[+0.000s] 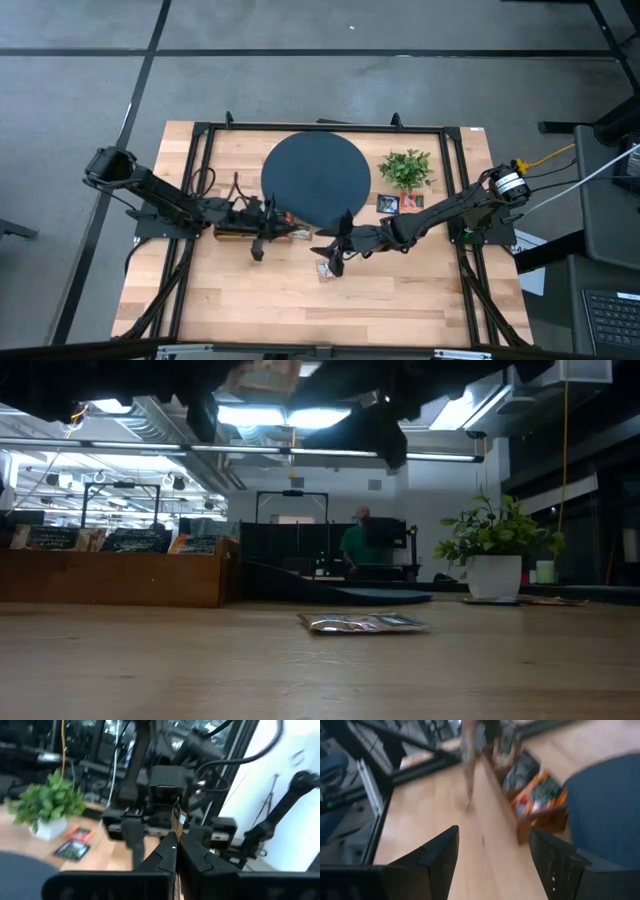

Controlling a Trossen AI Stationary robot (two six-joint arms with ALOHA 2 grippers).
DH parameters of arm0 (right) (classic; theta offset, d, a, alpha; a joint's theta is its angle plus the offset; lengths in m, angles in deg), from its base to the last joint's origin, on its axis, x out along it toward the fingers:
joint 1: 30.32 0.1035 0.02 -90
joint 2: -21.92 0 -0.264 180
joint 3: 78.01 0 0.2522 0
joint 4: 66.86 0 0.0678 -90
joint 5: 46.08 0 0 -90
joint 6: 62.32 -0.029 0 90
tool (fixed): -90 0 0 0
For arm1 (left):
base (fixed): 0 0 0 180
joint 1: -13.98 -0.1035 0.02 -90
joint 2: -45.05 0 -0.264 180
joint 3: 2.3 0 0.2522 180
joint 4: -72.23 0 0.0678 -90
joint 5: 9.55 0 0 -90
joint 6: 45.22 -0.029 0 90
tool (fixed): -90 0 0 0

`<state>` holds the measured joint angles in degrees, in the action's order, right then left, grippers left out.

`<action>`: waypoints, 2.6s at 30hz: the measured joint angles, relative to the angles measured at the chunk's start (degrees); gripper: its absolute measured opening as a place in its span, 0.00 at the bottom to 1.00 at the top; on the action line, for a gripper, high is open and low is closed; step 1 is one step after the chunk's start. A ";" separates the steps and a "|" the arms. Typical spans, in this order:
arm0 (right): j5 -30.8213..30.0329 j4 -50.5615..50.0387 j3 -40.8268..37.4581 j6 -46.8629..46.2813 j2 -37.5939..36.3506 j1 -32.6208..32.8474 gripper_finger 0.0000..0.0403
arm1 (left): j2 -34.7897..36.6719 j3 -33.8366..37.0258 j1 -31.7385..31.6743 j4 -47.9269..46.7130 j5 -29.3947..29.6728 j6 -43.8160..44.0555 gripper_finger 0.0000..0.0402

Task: Pick & Place Tea
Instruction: Put the brown tea bag into the left section of the wooden organizer

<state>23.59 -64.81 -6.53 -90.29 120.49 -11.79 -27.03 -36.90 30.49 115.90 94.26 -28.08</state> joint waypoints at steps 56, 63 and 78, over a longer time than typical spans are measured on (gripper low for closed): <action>-7.70 25.54 0.01 18.34 0.77 0.52 0.40 | 6.12 -2.98 6.12 -1.20 12.01 -13.54 0.01; -6.90 27.67 0.02 19.45 0.77 0.55 0.21 | 6.25 -2.03 6.30 -1.25 12.20 -11.80 0.01; -3.56 25.16 0.07 19.23 0.73 0.52 0.01 | 6.06 -2.01 5.51 -1.91 7.45 -10.70 0.01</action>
<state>20.02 -39.65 -6.47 -71.05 121.22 -11.27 -20.97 -38.92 36.00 113.99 101.71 -38.78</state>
